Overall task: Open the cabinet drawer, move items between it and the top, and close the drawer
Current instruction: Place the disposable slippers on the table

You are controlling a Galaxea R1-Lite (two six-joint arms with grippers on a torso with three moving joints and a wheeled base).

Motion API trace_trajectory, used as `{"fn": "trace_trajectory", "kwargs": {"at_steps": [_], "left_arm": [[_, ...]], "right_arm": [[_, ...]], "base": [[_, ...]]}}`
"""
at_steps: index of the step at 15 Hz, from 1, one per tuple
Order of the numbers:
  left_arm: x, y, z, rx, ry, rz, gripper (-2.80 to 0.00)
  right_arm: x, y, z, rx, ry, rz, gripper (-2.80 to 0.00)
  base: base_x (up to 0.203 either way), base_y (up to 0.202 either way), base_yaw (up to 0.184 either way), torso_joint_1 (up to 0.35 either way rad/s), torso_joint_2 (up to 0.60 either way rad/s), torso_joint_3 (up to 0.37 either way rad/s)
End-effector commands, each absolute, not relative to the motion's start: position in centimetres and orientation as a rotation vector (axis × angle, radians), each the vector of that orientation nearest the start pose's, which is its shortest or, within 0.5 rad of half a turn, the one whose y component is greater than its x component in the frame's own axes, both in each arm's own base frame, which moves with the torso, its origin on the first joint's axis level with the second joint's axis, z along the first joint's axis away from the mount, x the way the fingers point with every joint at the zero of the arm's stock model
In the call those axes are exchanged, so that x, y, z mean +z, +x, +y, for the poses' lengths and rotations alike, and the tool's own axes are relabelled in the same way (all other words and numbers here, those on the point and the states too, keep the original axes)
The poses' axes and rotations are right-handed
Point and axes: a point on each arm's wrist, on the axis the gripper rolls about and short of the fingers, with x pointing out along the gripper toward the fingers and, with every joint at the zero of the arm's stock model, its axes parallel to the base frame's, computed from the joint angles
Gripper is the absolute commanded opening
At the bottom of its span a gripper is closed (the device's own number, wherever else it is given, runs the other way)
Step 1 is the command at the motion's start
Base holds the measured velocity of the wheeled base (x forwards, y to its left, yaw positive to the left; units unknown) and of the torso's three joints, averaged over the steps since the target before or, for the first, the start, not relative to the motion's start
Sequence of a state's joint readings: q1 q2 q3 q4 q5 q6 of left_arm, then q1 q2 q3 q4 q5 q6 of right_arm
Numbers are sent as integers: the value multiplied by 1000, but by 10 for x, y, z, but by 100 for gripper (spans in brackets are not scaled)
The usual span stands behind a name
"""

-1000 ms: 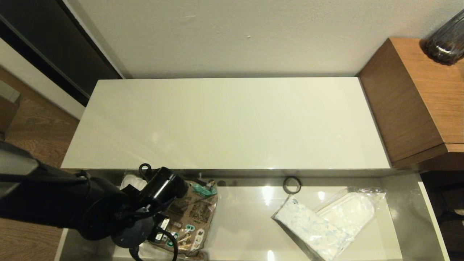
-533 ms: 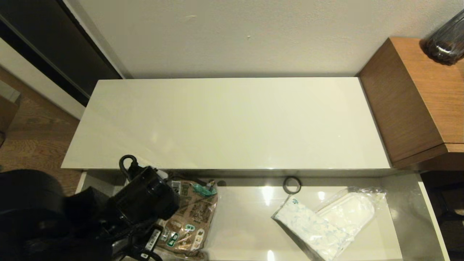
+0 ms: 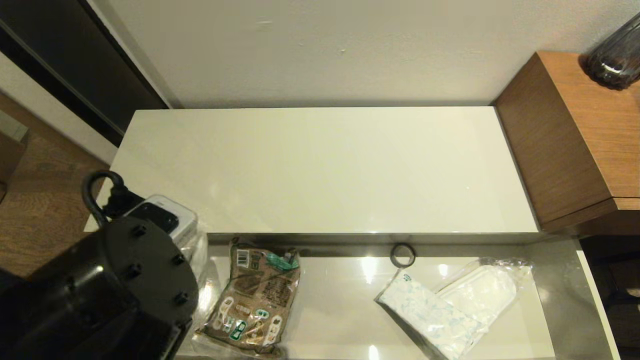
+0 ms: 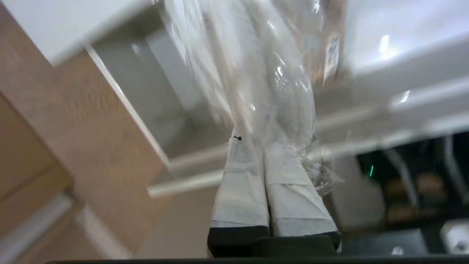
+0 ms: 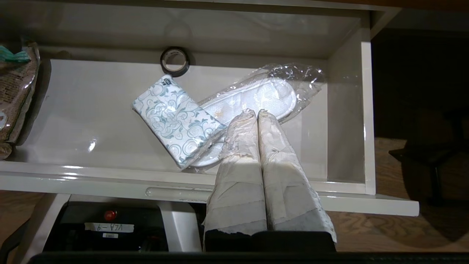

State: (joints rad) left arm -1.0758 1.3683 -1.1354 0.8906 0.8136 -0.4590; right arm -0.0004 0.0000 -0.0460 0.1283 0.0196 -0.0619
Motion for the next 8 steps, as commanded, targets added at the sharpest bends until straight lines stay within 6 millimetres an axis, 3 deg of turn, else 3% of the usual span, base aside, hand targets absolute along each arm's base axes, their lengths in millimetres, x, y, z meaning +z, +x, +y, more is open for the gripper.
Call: {"fn": "trace_trajectory", "kwargs": {"at_steps": [1, 5, 8], "left_arm": [[262, 92, -145, -85, 437, 600, -280], [299, 103, -166, -117, 394, 517, -280], [315, 118, -185, -120, 383, 485, -280]], "right_arm": [[75, -27, 0, 23, -62, 84, -280], [75, -27, 0, 23, -62, 84, -280], [75, -27, 0, 23, -62, 84, -280]], "base": [[0, 0, 0, 0, 0, 0], [0, 0, 0, 0, 0, 0], [0, 0, 0, 0, 0, 0]]}}
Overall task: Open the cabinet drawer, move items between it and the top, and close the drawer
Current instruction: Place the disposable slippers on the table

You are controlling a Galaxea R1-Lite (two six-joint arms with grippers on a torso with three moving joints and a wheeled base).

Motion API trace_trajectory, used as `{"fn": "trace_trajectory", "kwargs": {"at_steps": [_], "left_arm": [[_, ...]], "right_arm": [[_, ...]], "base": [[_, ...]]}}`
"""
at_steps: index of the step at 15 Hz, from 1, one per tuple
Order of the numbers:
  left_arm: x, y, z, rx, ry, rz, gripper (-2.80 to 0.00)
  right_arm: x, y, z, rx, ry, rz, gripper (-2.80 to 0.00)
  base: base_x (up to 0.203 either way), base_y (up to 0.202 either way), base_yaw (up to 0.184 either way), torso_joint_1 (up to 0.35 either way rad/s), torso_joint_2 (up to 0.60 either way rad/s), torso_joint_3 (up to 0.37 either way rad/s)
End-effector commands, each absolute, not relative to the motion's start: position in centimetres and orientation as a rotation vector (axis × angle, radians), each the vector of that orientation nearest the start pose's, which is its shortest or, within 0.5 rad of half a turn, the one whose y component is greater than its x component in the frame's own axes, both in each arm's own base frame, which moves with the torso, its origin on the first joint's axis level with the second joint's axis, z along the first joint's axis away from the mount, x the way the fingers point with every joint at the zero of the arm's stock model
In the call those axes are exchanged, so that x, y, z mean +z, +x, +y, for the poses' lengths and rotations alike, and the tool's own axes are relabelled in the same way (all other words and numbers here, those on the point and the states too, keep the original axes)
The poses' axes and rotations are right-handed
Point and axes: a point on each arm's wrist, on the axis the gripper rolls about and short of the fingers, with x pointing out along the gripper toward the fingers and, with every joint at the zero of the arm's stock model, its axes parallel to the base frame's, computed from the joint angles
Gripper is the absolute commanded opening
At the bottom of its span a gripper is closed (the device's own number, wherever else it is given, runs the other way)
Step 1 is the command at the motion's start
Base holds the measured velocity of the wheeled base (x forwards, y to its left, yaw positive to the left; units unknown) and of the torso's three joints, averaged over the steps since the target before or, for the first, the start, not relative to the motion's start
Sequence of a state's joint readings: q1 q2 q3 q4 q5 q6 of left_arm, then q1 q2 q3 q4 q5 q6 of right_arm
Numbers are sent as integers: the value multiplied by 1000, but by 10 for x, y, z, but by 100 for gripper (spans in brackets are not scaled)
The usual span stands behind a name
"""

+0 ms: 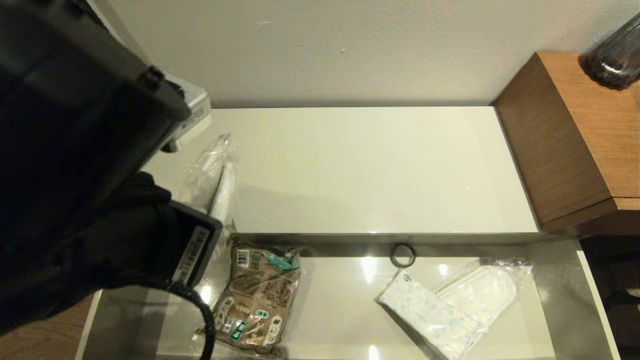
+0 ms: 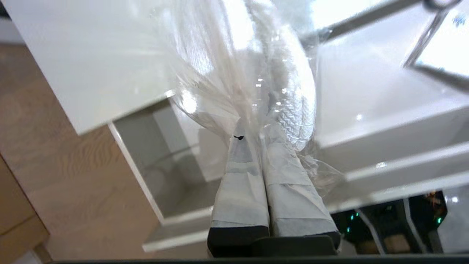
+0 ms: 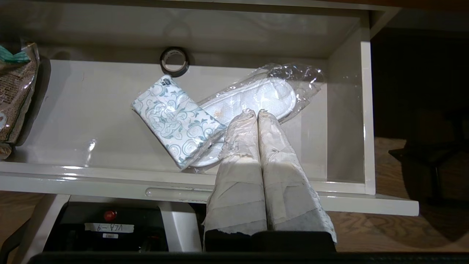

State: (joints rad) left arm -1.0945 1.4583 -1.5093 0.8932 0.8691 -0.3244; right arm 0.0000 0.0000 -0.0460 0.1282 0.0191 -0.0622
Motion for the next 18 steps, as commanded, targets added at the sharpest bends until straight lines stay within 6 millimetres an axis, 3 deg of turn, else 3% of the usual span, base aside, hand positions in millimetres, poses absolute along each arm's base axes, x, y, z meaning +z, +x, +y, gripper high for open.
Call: {"fn": "trace_trajectory", "kwargs": {"at_steps": [1, 4, 6, 9, 11, 12, 16, 18], "left_arm": [[315, 129, -195, -99, 387, 491, -280], [297, 193, -218, 35, 391, 557, -280], [292, 228, -220, 93, 361, 578, -280], [244, 317, -231, 179, 380, 581, -280], [223, 367, -223, 209, 428, 518, -280], [220, 376, -218, 217, 446, 512, 0], [230, 370, -215, 216, 433, 501, 0], [246, 357, -210, 208, 420, 485, 0]], "right_arm": [[75, -27, 0, 23, -62, 84, -280], [75, -27, 0, 23, -62, 84, -280], [75, -27, 0, 23, -62, 84, -280], [75, -27, 0, 23, -62, 84, -280], [75, -27, 0, 23, -62, 84, -280], [75, -27, 0, 23, -62, 84, -280], [75, -27, 0, 23, -62, 84, -280], [75, -27, 0, 23, -62, 84, -280]], "base": [[0, 0, 0, 0, 0, 0], [0, 0, 0, 0, 0, 0], [0, 0, 0, 0, 0, 0], [0, 0, 0, 0, 0, 0], [0, 0, 0, 0, 0, 0], [0, 0, 0, 0, 0, 0], [0, 0, 0, 0, 0, 0], [0, 0, 0, 0, 0, 0]]}}
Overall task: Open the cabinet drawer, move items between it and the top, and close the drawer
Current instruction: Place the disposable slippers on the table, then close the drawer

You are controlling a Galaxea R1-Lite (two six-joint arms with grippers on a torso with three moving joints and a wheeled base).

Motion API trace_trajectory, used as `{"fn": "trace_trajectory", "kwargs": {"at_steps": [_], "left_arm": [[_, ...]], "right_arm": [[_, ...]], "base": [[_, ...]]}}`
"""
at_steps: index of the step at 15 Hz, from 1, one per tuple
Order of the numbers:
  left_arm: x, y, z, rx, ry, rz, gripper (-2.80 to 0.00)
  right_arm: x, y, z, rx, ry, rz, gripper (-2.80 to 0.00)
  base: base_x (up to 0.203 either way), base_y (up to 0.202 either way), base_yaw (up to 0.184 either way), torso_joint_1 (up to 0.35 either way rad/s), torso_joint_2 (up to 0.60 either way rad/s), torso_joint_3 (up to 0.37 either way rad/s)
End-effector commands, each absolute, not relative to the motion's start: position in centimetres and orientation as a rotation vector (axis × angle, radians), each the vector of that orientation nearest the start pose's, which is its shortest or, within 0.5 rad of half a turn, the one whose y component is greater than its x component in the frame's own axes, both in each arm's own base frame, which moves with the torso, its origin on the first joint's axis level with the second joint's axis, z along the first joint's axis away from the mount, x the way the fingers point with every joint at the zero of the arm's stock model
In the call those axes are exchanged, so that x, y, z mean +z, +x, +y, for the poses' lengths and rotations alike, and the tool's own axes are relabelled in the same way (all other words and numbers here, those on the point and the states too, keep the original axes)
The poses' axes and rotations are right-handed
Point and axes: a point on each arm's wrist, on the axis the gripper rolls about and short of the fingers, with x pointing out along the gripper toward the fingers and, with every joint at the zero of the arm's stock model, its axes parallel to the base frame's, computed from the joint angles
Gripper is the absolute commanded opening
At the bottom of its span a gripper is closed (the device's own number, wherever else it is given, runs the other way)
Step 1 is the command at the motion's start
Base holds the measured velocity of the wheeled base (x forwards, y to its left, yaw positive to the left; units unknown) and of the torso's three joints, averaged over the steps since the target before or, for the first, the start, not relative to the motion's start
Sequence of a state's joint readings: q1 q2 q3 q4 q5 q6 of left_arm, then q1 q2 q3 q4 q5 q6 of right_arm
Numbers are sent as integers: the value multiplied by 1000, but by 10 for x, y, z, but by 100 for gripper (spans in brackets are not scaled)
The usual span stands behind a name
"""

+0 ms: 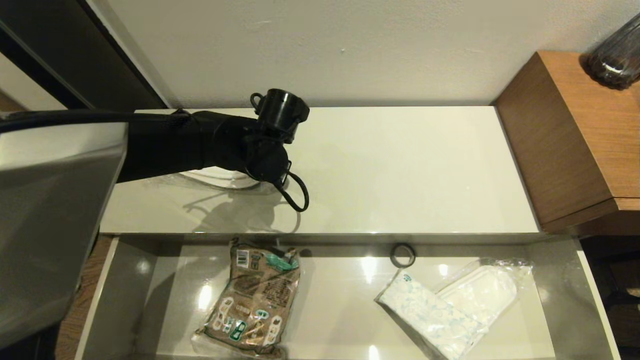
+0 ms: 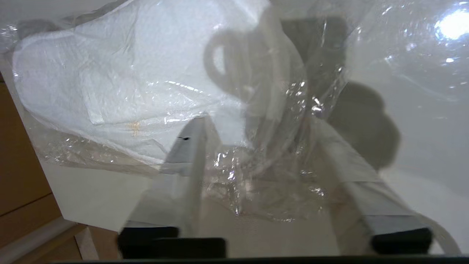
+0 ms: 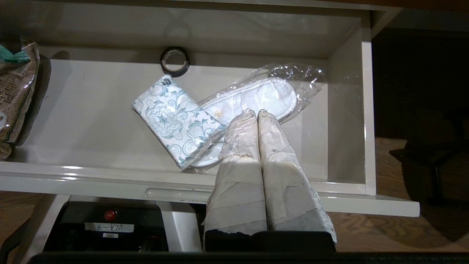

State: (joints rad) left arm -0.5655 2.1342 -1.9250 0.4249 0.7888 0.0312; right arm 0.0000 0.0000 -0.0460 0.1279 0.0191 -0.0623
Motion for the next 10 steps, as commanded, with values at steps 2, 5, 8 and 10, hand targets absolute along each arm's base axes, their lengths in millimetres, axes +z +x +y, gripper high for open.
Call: {"fn": "trace_trajectory", "kwargs": {"at_steps": [2, 5, 8, 10], "left_arm": [[262, 333, -201, 190, 417, 486, 0], [284, 279, -188, 123, 415, 486, 0], [296, 198, -175, -7, 442, 471, 0], [294, 153, -160, -70, 477, 474, -280]], "right_arm": [[75, -27, 0, 23, -62, 84, -280], [75, -27, 0, 23, -62, 84, -280], [75, -27, 0, 23, -62, 84, -280], [75, -27, 0, 23, -62, 84, -280]], "base": [[0, 0, 0, 0, 0, 0], [0, 0, 0, 0, 0, 0], [0, 0, 0, 0, 0, 0], [0, 0, 0, 0, 0, 0]]}}
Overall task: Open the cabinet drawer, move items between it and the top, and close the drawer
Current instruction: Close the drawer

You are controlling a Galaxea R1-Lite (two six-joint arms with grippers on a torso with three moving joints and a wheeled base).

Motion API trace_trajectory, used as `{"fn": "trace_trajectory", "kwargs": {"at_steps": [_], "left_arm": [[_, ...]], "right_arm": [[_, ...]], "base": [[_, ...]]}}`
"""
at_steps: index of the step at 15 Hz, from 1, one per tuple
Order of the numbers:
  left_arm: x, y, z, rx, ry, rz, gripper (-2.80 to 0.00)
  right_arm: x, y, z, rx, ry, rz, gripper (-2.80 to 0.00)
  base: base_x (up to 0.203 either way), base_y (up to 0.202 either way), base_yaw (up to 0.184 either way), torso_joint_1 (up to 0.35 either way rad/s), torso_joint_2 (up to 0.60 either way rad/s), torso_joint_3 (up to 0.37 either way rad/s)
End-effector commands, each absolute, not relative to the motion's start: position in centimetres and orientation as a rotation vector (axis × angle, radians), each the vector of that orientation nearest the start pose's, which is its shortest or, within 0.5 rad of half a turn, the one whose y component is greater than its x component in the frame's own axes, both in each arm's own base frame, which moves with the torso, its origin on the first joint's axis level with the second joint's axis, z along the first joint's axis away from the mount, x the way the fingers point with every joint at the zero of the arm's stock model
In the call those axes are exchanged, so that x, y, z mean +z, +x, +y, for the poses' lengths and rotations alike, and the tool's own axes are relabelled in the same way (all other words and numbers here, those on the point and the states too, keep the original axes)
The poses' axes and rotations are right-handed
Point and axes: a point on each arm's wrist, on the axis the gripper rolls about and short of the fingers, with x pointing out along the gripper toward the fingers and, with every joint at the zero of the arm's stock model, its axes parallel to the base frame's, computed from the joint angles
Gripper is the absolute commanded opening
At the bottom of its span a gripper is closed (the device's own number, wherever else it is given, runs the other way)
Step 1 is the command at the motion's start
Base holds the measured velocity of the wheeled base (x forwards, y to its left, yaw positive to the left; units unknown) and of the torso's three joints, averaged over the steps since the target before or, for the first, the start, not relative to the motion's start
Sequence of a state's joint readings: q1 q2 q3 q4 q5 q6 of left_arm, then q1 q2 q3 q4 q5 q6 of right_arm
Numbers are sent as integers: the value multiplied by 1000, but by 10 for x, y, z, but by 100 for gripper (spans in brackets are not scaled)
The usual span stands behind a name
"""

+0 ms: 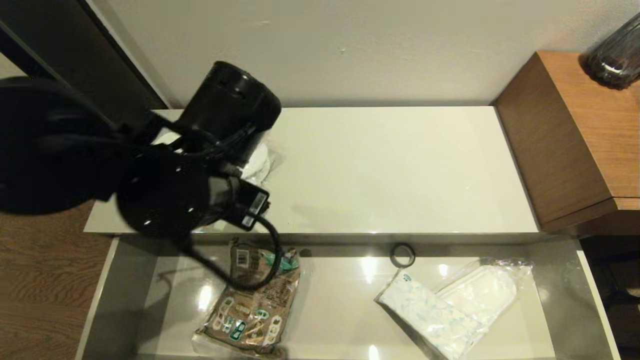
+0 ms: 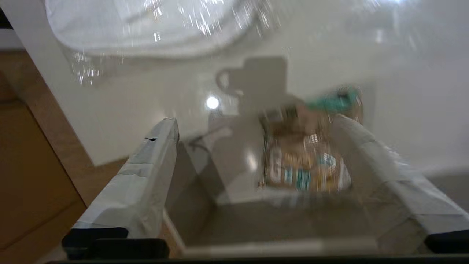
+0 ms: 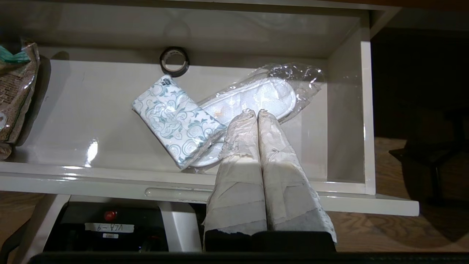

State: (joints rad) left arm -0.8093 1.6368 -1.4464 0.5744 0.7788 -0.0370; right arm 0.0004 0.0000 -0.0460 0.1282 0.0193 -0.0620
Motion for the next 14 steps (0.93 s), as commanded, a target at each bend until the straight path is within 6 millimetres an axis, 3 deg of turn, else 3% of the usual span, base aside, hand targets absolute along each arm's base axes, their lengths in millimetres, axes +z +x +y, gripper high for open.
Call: {"fn": "trace_trajectory", "kwargs": {"at_steps": [1, 3, 5, 9, 11, 12, 14], "left_arm": [[294, 134, -147, -76, 473, 479, -280], [298, 113, -123, -57, 418, 502, -280], [306, 111, -98, -20, 316, 530, -280], [307, 151, -31, 233, 74, 643, -280], [310, 160, 4, 325, -37, 639, -280], [310, 152, 13, 344, -71, 629, -280], [306, 110, 13, 311, -105, 568, -280]], "right_arm": [[75, -27, 0, 23, -62, 84, -280], [75, -27, 0, 23, -62, 84, -280], [75, -27, 0, 23, -62, 84, -280], [75, -27, 0, 23, -62, 84, -280], [75, -27, 0, 24, -63, 84, -280], [75, -27, 0, 23, -62, 85, -280], [75, -27, 0, 22, -59, 84, -280]], "base": [[0, 0, 0, 0, 0, 0], [0, 0, 0, 0, 0, 0], [0, 0, 0, 0, 0, 0], [0, 0, 0, 0, 0, 0], [0, 0, 0, 0, 0, 0], [0, 0, 0, 0, 0, 0], [0, 0, 0, 0, 0, 0]]}}
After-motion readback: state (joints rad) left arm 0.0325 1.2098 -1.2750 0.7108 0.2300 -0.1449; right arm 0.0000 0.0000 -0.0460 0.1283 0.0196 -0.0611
